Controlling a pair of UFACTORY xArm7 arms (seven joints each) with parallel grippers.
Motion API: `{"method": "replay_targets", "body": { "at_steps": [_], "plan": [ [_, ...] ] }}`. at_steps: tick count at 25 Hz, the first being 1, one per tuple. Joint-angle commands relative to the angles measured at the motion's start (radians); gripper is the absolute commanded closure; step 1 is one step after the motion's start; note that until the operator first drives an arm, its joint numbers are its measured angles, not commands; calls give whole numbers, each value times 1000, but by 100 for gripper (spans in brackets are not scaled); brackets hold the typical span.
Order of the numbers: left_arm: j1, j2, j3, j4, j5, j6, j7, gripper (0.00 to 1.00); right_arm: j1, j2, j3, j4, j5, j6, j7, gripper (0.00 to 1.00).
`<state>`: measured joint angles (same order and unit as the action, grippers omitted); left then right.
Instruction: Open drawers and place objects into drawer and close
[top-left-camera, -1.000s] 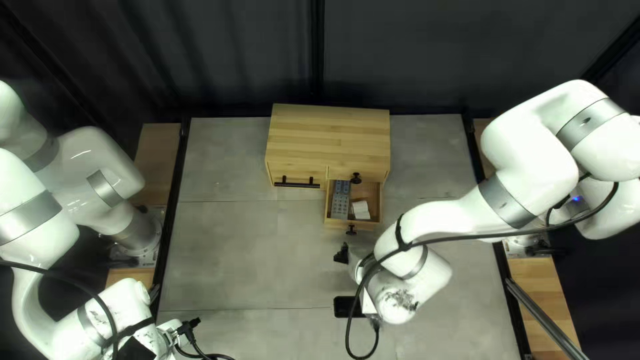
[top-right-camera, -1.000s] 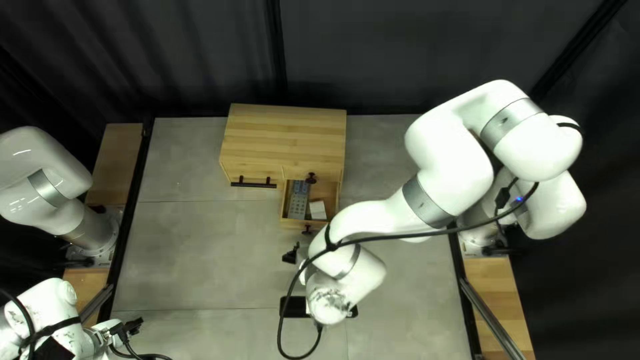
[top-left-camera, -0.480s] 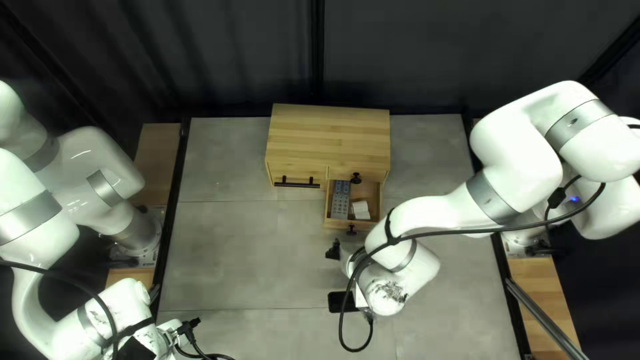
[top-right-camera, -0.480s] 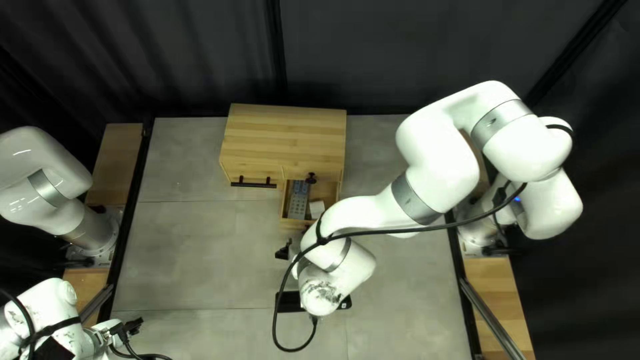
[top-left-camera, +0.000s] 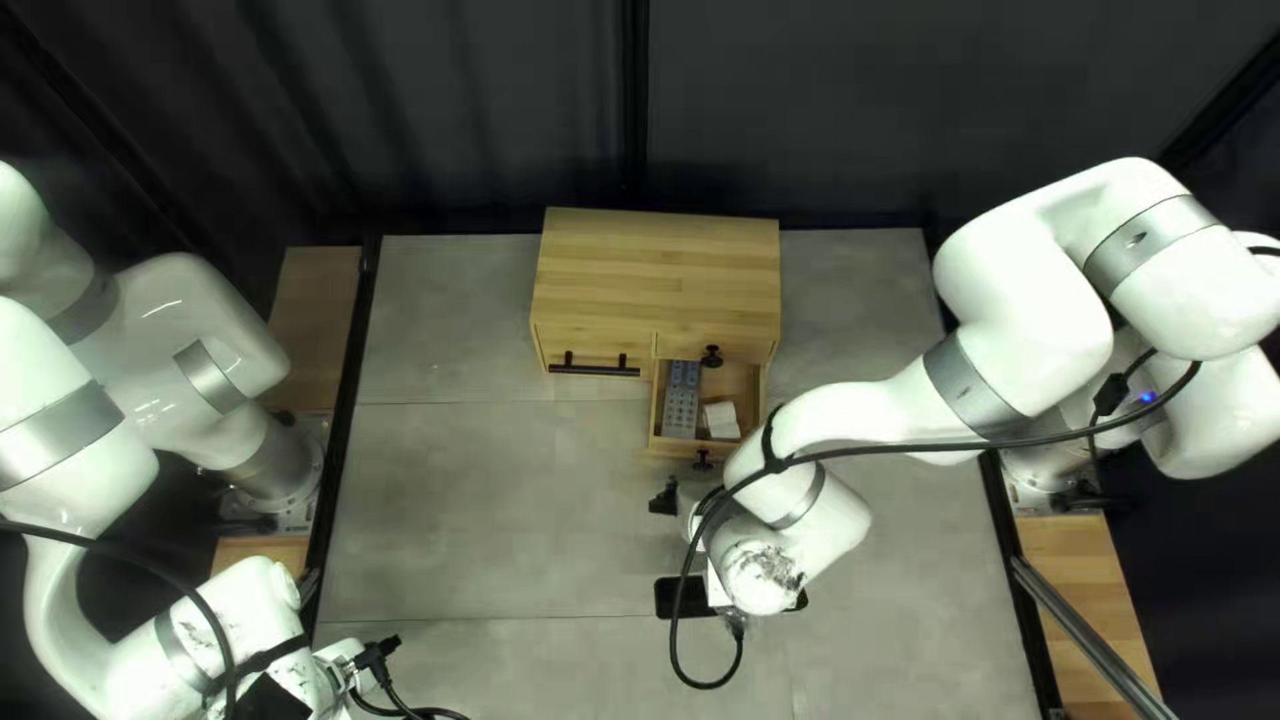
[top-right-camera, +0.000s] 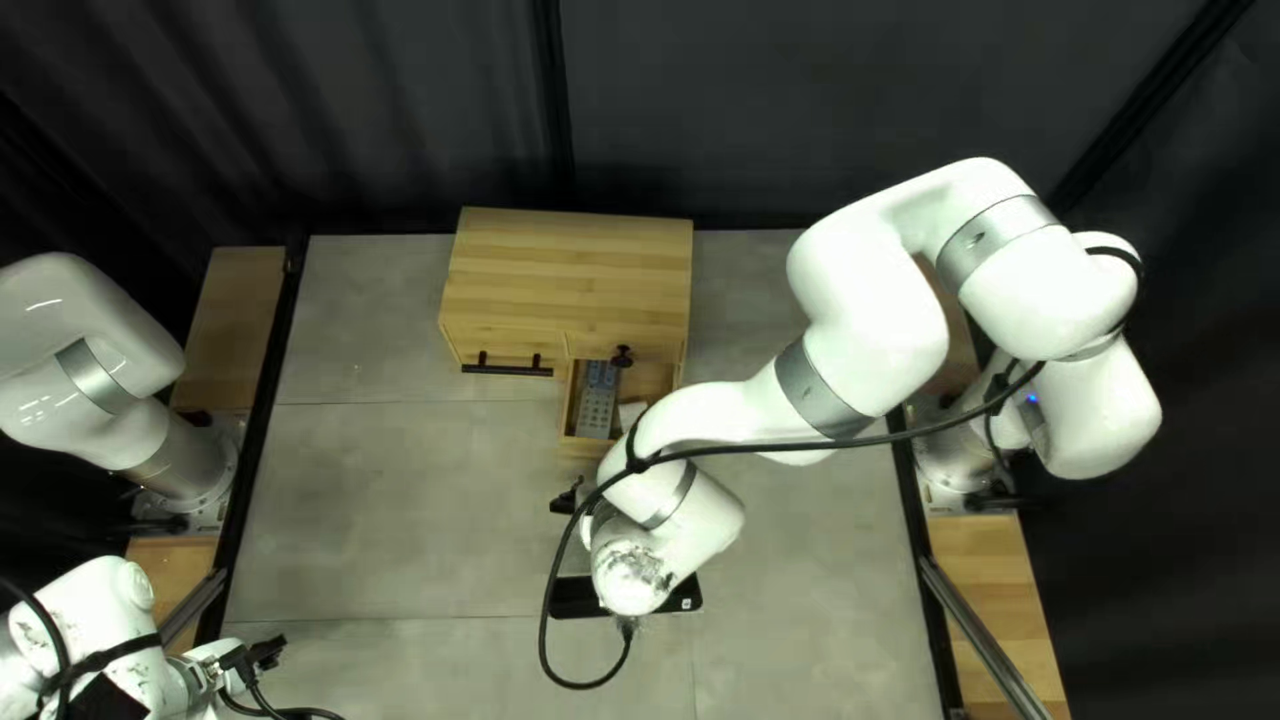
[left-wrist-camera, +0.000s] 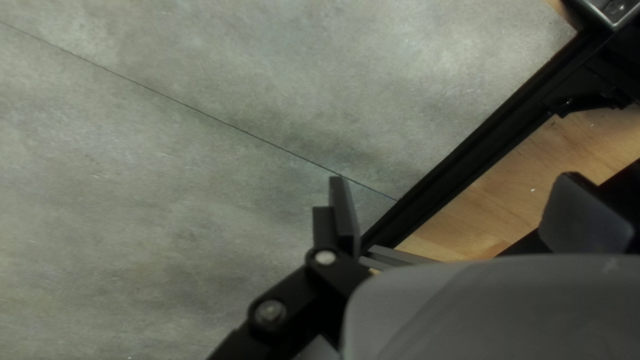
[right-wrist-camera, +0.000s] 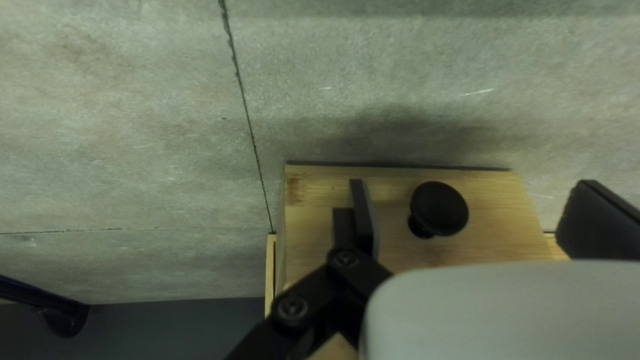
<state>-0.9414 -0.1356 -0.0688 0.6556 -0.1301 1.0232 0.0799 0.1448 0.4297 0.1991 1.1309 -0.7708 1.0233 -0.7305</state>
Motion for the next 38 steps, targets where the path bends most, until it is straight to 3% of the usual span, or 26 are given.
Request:
{"method": "replay_targets", "body": {
  "at_steps": [1,38],
  "plan": [
    [0,0,0,0,0,0,0,0,-6,7,-1,4,6,-5,-6,0],
    [0,0,0,0,0,0,0,0,-33,-24,-26,-70,-39,-73,19,0]
  ]
}}
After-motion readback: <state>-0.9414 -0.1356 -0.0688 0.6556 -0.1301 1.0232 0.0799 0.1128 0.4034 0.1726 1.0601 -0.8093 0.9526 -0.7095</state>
